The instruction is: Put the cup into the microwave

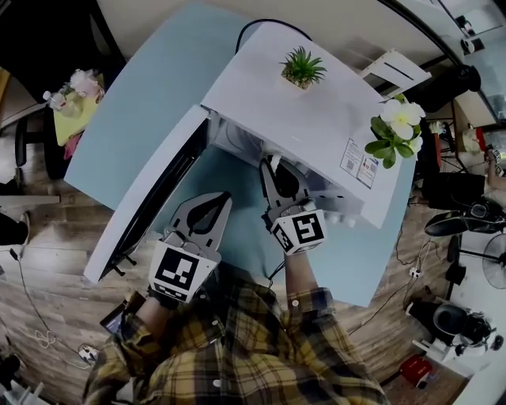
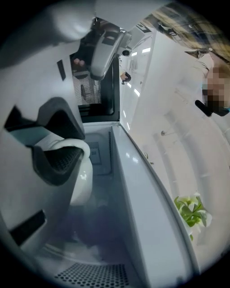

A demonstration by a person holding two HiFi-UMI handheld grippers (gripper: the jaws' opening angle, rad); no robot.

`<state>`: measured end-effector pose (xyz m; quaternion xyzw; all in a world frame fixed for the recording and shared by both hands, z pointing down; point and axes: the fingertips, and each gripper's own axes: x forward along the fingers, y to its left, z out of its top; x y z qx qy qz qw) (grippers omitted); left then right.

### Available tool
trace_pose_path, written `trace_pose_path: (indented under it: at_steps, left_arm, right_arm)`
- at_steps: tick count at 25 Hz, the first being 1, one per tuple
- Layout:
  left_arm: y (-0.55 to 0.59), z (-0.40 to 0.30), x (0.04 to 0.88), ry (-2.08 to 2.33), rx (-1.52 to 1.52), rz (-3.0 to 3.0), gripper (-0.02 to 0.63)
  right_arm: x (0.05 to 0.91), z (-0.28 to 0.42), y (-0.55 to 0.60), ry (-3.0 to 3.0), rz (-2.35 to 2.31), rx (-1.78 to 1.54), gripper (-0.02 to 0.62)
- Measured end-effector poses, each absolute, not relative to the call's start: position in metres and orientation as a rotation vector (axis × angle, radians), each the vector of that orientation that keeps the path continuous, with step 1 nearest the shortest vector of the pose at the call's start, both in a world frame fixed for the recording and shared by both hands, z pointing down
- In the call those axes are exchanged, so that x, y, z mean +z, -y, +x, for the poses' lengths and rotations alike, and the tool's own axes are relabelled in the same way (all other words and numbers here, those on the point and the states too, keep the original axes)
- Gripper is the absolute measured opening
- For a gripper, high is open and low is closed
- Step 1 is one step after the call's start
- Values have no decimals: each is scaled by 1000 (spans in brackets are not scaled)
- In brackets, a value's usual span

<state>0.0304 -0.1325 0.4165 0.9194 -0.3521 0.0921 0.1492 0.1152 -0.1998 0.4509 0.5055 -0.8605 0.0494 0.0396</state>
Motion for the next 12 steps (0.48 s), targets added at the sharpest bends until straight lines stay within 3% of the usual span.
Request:
trace_pose_path:
  at_steps: [12]
  left_arm:
    - [131, 25, 421, 1052, 268, 2623, -9]
  right_arm:
    - [457, 113, 222, 2592, 1598, 57, 52]
